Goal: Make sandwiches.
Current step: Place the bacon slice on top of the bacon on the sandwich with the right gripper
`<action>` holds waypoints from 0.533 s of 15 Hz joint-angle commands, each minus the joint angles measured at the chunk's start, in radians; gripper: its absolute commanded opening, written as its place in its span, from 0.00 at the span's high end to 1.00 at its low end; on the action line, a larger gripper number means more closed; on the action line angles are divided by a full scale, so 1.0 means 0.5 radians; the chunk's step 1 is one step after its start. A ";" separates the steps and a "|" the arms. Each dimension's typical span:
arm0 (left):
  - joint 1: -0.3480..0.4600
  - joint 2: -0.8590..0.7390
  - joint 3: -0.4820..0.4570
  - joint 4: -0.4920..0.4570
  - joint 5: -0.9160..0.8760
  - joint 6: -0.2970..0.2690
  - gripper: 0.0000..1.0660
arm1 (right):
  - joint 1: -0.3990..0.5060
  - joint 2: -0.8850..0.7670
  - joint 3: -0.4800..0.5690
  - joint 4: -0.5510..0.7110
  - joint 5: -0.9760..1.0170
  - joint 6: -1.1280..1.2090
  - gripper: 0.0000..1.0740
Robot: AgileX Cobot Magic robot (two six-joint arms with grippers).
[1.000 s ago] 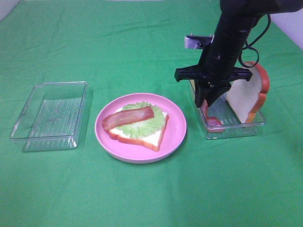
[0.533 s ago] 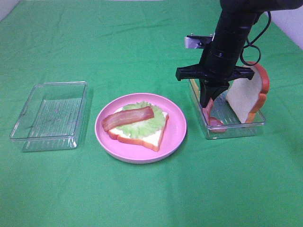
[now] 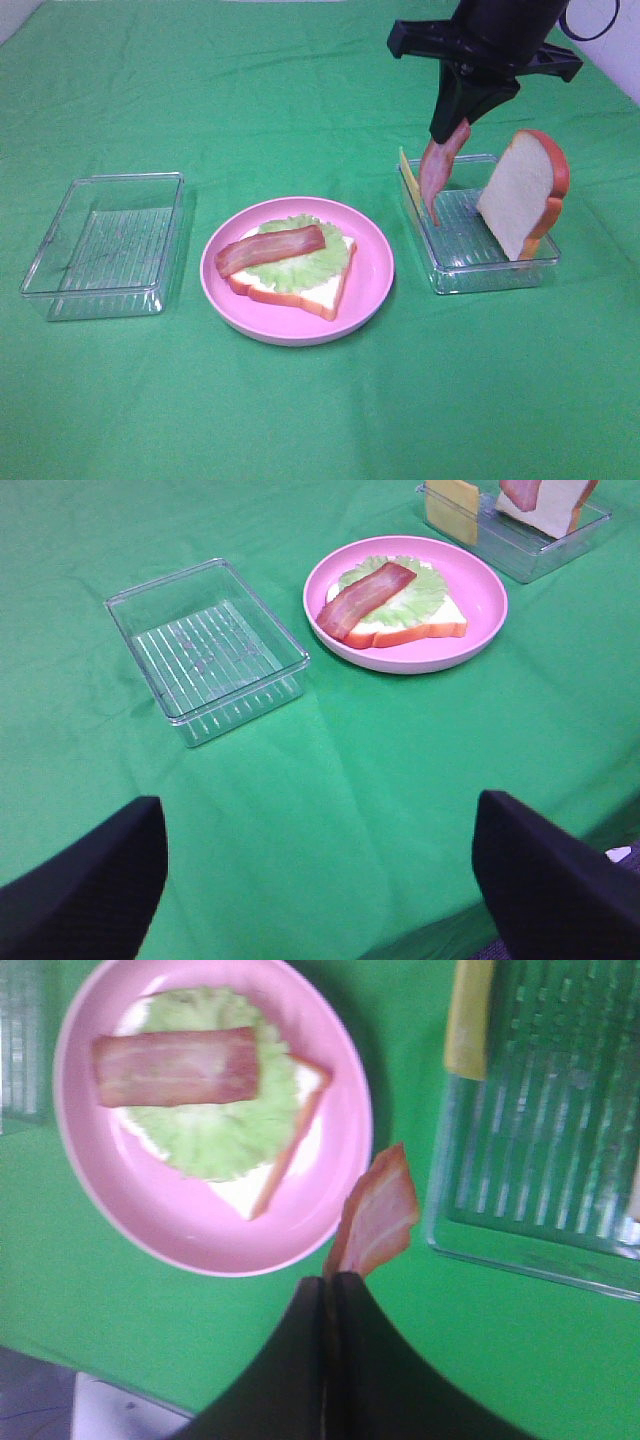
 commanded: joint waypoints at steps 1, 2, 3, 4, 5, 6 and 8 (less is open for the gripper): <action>-0.004 -0.042 0.002 -0.004 -0.020 0.004 0.26 | 0.002 -0.044 -0.006 0.216 0.156 -0.106 1.00; -0.004 -0.042 0.002 -0.004 -0.020 0.004 0.26 | 0.002 -0.044 -0.006 0.428 0.150 -0.178 1.00; -0.004 -0.042 0.002 -0.004 -0.020 0.004 0.26 | 0.004 -0.028 -0.006 0.590 0.146 -0.260 1.00; -0.004 -0.042 0.002 -0.004 -0.020 0.004 0.26 | 0.056 0.026 -0.006 0.848 0.070 -0.378 1.00; -0.004 -0.042 0.002 -0.004 -0.020 0.004 0.26 | 0.148 0.086 -0.006 0.942 -0.062 -0.410 1.00; -0.004 -0.042 0.002 -0.004 -0.020 0.004 0.26 | 0.190 0.118 -0.006 0.964 -0.120 -0.418 1.00; -0.004 -0.042 0.002 -0.004 -0.020 0.004 0.26 | 0.292 0.212 -0.006 0.982 -0.332 -0.424 1.00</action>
